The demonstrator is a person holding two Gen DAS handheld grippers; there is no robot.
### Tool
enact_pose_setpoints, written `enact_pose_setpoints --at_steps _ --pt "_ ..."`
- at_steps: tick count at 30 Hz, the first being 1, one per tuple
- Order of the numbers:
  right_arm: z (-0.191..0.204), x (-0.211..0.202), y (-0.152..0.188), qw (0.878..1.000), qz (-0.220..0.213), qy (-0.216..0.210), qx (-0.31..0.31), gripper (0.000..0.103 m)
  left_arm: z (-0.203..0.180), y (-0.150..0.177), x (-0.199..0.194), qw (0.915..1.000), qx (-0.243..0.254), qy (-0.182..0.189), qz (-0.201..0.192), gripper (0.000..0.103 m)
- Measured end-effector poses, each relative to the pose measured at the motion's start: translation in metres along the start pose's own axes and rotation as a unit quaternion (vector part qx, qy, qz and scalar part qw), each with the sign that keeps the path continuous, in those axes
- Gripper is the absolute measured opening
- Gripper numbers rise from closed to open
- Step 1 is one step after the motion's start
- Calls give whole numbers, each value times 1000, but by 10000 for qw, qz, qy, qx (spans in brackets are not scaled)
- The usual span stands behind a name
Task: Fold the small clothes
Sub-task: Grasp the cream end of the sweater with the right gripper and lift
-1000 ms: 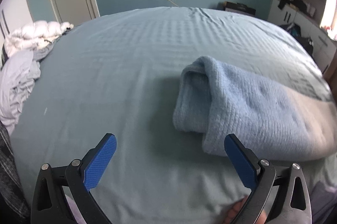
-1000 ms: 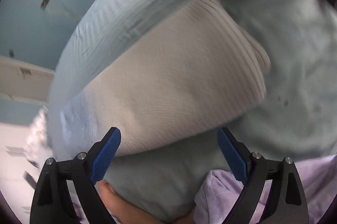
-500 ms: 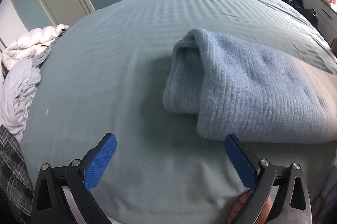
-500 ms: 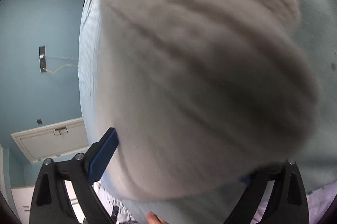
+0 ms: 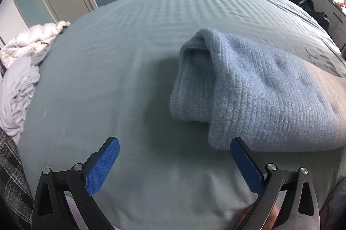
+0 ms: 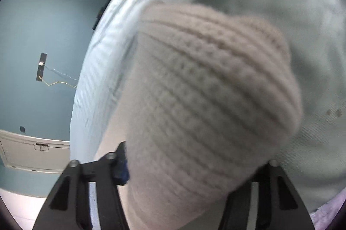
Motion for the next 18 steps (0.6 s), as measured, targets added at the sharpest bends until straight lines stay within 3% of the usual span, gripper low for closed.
enact_pose_setpoints --at_steps 3,6,12,18 --pt "24 -23 0 9973 -487 76 -540 48 -9 -1 -16 9987 324 -313 -247 103" --pt "53 -44 2 9919 -878 -28 -920 48 -28 -12 -32 9971 570 -334 -369 103" --pt "65 -58 -6 9817 -1399 34 -1290 47 -122 -49 -50 9912 1177 188 -584 103" --pt "53 -56 -9 9805 -1509 191 -1245 47 -231 -63 -22 9793 1911 598 -304 103"
Point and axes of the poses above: each gripper's, at about its wrist camera, not at the fingertips, and x roughly the way its jaws point, z to its left, y to its underside, the point moved 8 cm from there along x, roughly the way its jaws point, and after that the axes turned 2 degrees about y, right-handed, at the moved point
